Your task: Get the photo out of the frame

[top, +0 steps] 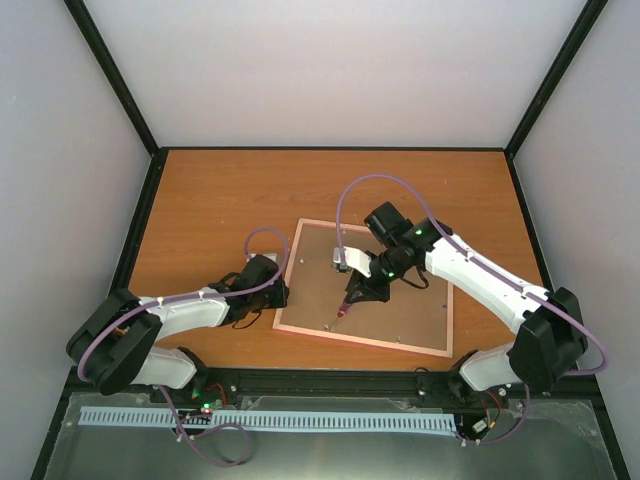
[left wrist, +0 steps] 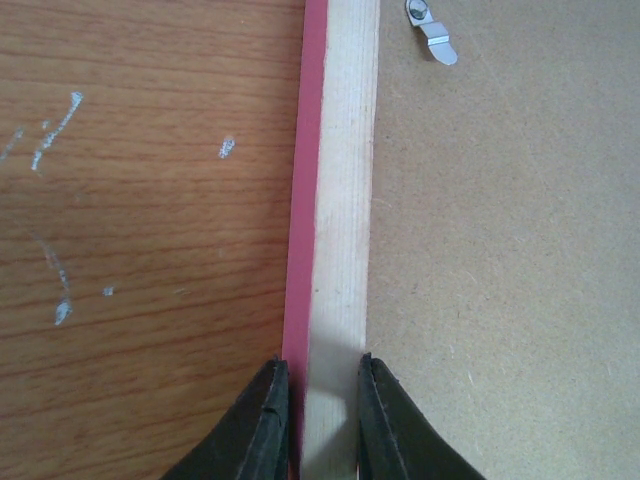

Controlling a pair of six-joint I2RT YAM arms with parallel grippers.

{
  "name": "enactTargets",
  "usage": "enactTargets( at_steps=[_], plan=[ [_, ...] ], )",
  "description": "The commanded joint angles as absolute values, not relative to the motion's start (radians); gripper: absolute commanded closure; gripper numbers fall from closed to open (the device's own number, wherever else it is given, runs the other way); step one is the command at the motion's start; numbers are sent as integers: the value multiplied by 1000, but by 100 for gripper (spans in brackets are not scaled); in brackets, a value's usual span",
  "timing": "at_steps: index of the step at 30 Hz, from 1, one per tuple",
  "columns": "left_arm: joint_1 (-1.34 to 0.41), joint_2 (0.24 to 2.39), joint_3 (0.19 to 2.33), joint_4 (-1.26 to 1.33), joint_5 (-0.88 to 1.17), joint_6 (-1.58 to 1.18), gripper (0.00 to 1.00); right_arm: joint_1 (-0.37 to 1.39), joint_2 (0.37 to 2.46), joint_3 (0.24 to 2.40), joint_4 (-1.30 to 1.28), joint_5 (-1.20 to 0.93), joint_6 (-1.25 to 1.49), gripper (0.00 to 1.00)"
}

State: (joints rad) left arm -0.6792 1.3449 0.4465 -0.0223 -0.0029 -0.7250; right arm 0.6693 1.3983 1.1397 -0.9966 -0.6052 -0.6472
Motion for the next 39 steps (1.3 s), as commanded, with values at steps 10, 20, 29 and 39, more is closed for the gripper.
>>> enactTargets(
  at_steps=[10, 20, 29, 39],
  plan=[
    [-686, 1364, 423, -39, 0, -742, 99, 703, 1438, 1133, -912, -648, -588, 97],
    [-686, 1367, 424, -39, 0, -741, 99, 703, 1444, 1164, -857, -489, -530, 97],
    [-681, 1397, 548, -139, -77, -687, 96, 647, 1330, 1231, -919, -475, -524, 97],
    [-610, 1458, 881, -346, -154, -577, 52, 134, 1262, 1147, -826, -440, -555, 97]
  ],
)
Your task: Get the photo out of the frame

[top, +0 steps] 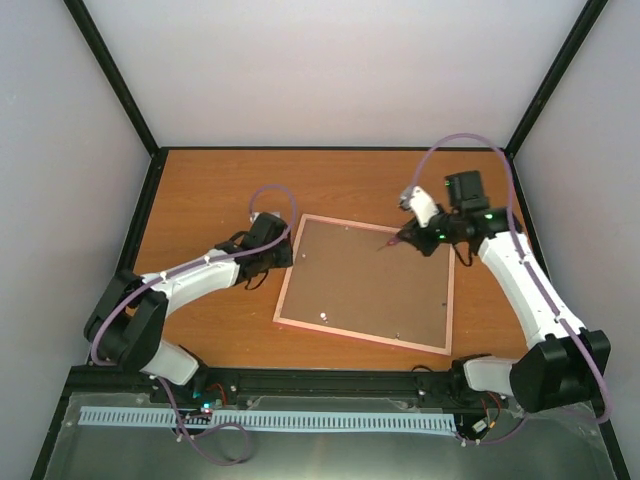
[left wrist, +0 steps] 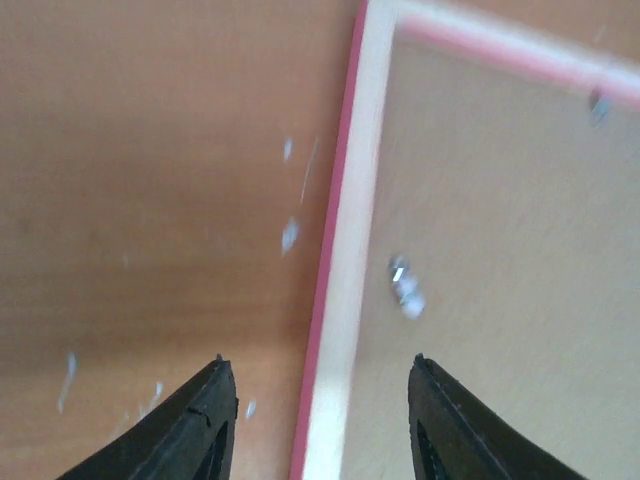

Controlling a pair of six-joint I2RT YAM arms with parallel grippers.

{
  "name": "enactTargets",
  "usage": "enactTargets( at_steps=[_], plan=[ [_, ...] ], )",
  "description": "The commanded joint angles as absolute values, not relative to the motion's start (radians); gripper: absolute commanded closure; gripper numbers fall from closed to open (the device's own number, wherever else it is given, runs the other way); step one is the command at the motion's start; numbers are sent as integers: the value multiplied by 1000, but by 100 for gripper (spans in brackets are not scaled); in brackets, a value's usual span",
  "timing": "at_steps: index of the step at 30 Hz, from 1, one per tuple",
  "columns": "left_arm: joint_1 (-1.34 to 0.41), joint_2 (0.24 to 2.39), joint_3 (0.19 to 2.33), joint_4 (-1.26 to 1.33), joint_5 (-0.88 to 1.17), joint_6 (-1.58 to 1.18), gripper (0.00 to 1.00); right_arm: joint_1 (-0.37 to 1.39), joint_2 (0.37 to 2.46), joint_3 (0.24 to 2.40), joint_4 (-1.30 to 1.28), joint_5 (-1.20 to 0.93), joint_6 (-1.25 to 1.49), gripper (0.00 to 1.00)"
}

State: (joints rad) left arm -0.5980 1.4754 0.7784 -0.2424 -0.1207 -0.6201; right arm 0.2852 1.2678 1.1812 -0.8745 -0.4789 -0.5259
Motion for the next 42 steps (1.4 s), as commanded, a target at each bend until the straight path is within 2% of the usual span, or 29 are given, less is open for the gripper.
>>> enactTargets(
  at_steps=[1, 6, 10, 15, 20, 22, 24, 26, 29, 35, 39, 42],
  plan=[
    [-635, 1441, 884, -353, -145, -579, 51, 79, 1272, 1146, -810, -434, -569, 97],
    [-801, 1366, 819, -365, -47, -642, 54, -132, 1379, 1208, -769, -440, -629, 97],
    [-973, 1315, 728, -326, 38, -723, 56, -220, 1483, 1286, -770, -447, -684, 97],
    [-1131, 1366, 683, -308, 124, -772, 60, -241, 1522, 1314, -806, -458, -760, 97],
    [-1208, 1459, 672, -256, 180, -790, 63, -241, 1500, 1280, -779, -411, -773, 97],
    [-1209, 1487, 670, -242, 162, -818, 62, -241, 1502, 1274, -787, -407, -784, 97],
    [-1208, 1508, 685, -264, 90, -850, 55, -241, 1499, 1266, -807, -414, -798, 97],
    [-1191, 1513, 692, -290, 8, -894, 49, -241, 1486, 1255, -827, -426, -813, 97],
    [-1116, 1469, 654, -279, -30, -914, 47, -241, 1448, 1229, -848, -435, -833, 97],
    [-807, 1380, 576, -141, 1, -808, 42, -241, 1338, 1172, -911, -491, -865, 97],
    [-634, 1469, 658, -90, 60, -688, 42, -241, 1278, 1144, -951, -545, -873, 97],
    [-583, 1573, 759, -99, 80, -660, 42, -241, 1241, 1124, -962, -563, -874, 97]
  ],
)
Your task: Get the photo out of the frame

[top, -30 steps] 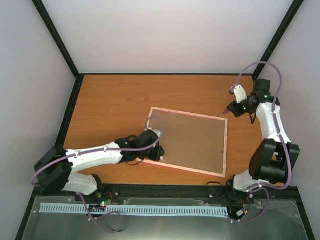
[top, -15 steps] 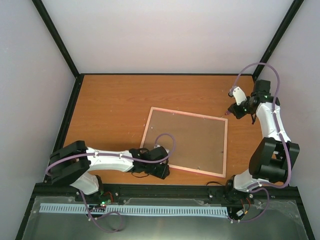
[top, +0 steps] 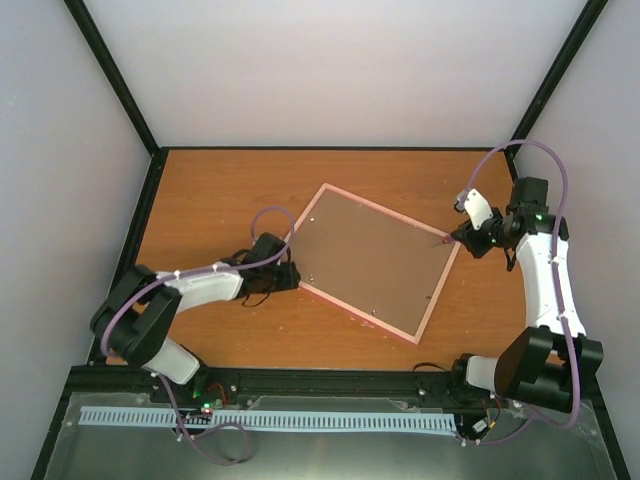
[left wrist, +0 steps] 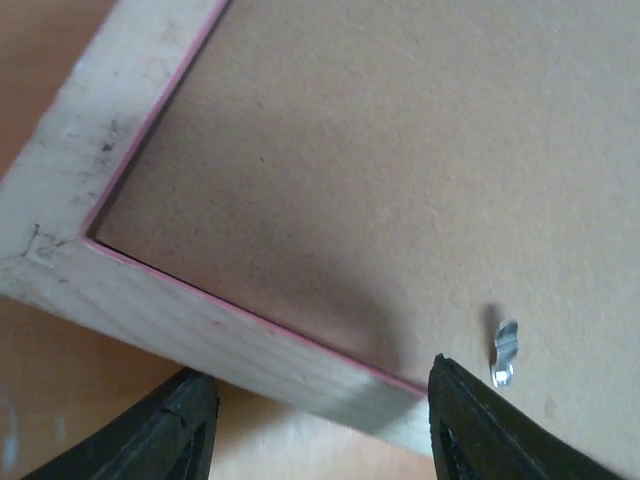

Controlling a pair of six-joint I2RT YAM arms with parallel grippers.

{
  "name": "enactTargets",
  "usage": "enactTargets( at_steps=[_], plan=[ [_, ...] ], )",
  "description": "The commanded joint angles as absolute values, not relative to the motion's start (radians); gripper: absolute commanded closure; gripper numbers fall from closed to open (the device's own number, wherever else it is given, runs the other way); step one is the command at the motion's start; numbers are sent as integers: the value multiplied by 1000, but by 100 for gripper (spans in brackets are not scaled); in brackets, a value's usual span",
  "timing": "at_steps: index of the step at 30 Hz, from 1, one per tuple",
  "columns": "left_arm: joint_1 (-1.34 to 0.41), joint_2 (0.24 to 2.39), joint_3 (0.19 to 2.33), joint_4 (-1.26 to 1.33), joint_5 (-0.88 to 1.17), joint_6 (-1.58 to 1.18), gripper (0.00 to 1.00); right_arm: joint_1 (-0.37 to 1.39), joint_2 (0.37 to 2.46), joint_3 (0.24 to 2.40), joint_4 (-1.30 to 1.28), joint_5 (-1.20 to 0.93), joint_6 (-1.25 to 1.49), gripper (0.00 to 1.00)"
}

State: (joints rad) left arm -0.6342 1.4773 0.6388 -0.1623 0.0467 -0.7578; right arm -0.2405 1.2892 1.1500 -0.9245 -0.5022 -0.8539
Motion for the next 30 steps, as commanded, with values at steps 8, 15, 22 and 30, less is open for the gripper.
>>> enactTargets(
  at_steps=[8, 15, 22, 30],
  plan=[
    [-736, 1570, 771, -122, 17, -905, 41, -230, 1164, 1117, -1126, -698, -1007, 97],
    [-851, 1660, 933, -300, -105, -1154, 40, -188, 1144, 1074, -1159, -745, -1041, 97],
    [-887, 1884, 1179, -600, -136, -1294, 47, -186, 1124, 1030, -1149, -757, -1045, 97],
    [-899, 1933, 1127, -537, -62, -1262, 61, -186, 1106, 1020, -1163, -766, -1060, 97]
  ],
)
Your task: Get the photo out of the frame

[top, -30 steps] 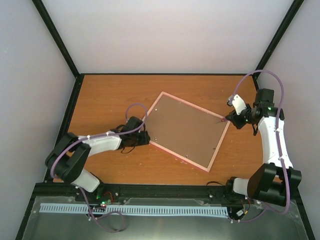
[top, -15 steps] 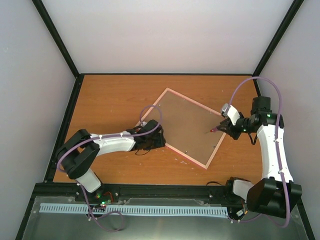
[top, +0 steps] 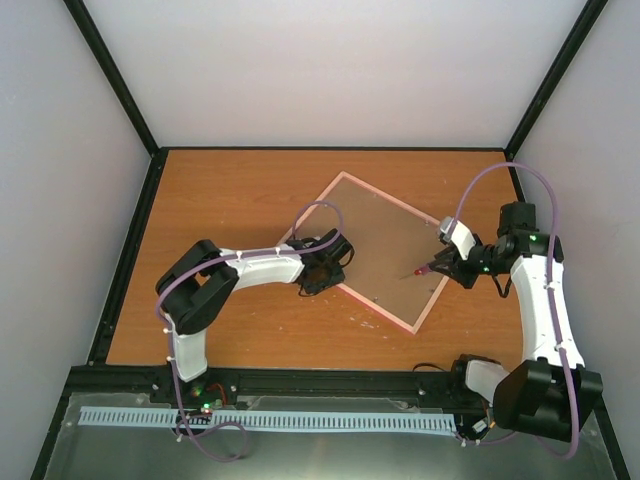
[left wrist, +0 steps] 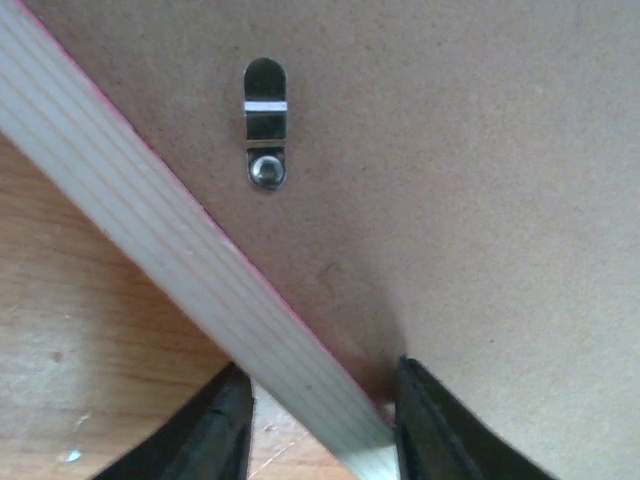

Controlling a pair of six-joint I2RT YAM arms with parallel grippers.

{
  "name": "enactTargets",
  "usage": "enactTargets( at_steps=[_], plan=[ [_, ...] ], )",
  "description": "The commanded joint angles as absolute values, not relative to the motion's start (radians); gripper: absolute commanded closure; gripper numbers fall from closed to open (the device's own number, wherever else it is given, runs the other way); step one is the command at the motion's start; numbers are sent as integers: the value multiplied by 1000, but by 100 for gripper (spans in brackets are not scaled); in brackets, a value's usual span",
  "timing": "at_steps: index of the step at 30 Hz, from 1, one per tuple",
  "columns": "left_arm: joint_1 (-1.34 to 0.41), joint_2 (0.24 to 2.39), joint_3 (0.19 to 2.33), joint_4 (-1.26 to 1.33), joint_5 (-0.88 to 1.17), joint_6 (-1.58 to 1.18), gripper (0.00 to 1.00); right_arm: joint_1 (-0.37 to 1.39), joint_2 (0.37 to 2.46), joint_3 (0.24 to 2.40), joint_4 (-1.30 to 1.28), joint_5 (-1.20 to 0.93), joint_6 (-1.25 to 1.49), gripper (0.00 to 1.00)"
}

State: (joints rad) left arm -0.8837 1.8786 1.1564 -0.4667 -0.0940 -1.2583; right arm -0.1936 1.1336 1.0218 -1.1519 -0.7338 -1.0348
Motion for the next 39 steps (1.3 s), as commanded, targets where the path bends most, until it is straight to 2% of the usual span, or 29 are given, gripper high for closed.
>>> enactTargets(
  at_steps=[1, 6, 9, 14, 18, 23, 25, 26, 29, 30, 34, 39],
  plan=[
    [-898, 1934, 1120, -542, -71, -1246, 65, -186, 1104, 1021, -1167, -766, -1064, 97],
    [-849, 1870, 1009, -481, -77, -1124, 88, -176, 1097, 1027, -1234, -807, -1118, 97],
    [-792, 1812, 942, -411, -49, -1000, 95, -135, 1094, 1020, -1270, -821, -1142, 97],
    [-758, 1779, 913, -341, -43, -827, 99, -5, 1088, 992, -1230, -838, -1052, 97],
    [-748, 1769, 905, -335, -71, -850, 99, 110, 1102, 986, -1112, -798, -906, 97],
    [-748, 1722, 868, -268, -32, -889, 98, 127, 1156, 1043, -1124, -755, -891, 97],
    [-749, 1707, 859, -241, -8, -883, 96, 127, 1158, 1050, -1135, -722, -914, 97],
    [-748, 1697, 856, -222, 22, -868, 91, 127, 1156, 1051, -1141, -706, -932, 97],
    [-750, 1658, 846, -170, 74, -854, 58, 129, 1163, 1055, -1185, -684, -975, 97],
    [-750, 1651, 850, -169, 70, -868, 52, 129, 1166, 1055, -1194, -681, -982, 97],
    [-752, 1694, 952, -220, 45, -906, 46, 132, 1170, 1043, -1190, -678, -983, 97],
    [-770, 1818, 1098, -296, 39, -941, 48, 150, 1190, 1018, -1169, -697, -963, 97]
  ],
)
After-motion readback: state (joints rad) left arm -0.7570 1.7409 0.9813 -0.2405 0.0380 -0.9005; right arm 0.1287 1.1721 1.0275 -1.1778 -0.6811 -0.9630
